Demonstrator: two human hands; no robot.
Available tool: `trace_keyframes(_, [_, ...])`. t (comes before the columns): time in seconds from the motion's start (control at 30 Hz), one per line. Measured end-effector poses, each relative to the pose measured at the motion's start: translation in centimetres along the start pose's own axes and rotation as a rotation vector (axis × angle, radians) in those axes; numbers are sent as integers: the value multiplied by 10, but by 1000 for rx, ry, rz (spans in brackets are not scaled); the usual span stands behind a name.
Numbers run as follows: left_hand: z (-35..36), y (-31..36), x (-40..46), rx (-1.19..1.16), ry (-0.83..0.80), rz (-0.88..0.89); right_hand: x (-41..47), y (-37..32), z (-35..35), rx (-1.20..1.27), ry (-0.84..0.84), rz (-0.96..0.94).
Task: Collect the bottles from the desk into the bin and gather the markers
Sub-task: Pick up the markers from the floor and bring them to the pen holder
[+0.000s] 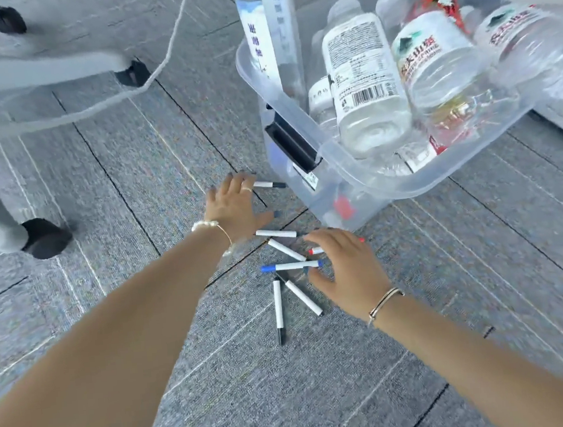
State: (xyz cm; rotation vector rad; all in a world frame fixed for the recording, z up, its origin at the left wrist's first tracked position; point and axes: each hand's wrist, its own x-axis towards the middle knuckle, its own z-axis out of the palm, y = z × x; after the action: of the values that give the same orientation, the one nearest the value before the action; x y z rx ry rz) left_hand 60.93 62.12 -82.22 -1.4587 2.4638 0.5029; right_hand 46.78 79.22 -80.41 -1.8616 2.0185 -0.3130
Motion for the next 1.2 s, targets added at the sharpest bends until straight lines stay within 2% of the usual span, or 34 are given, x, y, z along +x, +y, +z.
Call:
trace_keyframes(0.1, [6, 6, 12, 31, 23, 35, -2, 4, 5, -10, -34, 35])
trace_keyframes(0.23, [11, 14, 1, 50, 161, 100, -5, 8, 11, 27, -25, 108])
trace_keyframes(0.33, [20, 18, -20, -1, 148, 136, -7, 14, 16, -7, -64, 143])
trace_keyframes(0.5, [35, 12, -60, -134, 125, 115, -2, 22, 18, -203, -71, 117])
trace_keyframes(0.7, [30, 20, -82, 69, -77, 139, 0, 18, 11, -279, -142, 133])
trace_keyframes(0.83, [19, 39, -85, 123, -193, 172, -3, 11, 10, -132, -149, 186])
trace_keyframes(0.97, [20, 55, -88, 143, -270, 91, -7, 9, 10, -54, -107, 170])
trace_keyframes(1.07, [23, 54, -87, 60, -275, 58, -12, 3, 11, -46, -111, 110])
trace_keyframes(1.2, [31, 37, -85, -377, -290, -27, -17, -9, 21, -26, -219, -64])
